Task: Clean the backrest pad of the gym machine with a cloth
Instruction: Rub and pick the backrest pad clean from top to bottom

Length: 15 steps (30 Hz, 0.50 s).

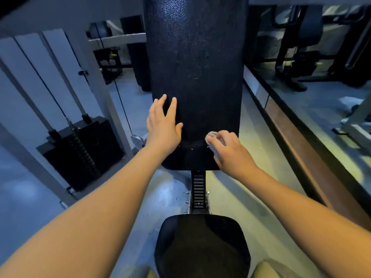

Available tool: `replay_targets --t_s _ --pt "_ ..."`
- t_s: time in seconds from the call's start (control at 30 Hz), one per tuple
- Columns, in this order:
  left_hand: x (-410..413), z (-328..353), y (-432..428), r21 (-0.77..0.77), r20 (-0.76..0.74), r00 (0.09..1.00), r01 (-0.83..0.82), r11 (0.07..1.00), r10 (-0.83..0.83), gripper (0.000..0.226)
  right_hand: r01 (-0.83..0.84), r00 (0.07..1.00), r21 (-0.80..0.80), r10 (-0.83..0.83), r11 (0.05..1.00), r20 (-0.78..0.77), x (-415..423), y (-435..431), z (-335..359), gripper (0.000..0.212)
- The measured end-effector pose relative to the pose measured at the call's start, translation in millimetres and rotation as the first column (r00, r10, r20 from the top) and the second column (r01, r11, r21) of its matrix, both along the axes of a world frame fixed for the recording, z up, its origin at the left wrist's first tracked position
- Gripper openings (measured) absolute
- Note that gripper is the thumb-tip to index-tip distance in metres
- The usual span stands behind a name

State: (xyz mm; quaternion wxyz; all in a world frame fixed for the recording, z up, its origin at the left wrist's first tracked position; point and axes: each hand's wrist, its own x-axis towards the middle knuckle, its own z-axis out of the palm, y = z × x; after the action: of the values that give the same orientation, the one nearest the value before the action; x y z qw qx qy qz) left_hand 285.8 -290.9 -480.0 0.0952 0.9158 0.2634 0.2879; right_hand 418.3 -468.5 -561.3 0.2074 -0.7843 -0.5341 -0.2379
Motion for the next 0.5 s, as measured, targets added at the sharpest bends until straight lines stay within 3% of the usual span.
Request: replay_targets --t_s 0.1,0.23,0.4,0.5 --pt "-22.5 -22.8 4.4 -0.073 -0.033 0.999 -0.027 0.997 0.024 0.084 -0.073 0.994 0.036 0.07 0.997 0.085 8.7 5.3 28.7 0.042" --pt "-29.6 -29.0 9.9 -0.156 -0.073 0.997 -0.046 0.987 0.035 0.103 0.01 0.998 0.174 -0.021 0.985 0.061 20.1 25.5 76.0 0.039" --pt "-26.1 -37.1 24.7 -0.077 -0.262 0.963 -0.081 0.994 0.058 0.13 -0.033 0.998 0.234 0.02 0.972 0.058 24.2 36.6 71.8 0.024" --pt "-23.1 -45.1 29.3 0.002 -0.287 0.954 -0.086 0.996 0.083 0.137 0.005 1.0 0.32 -0.005 0.947 -0.002 29.1 42.7 72.1 0.036"
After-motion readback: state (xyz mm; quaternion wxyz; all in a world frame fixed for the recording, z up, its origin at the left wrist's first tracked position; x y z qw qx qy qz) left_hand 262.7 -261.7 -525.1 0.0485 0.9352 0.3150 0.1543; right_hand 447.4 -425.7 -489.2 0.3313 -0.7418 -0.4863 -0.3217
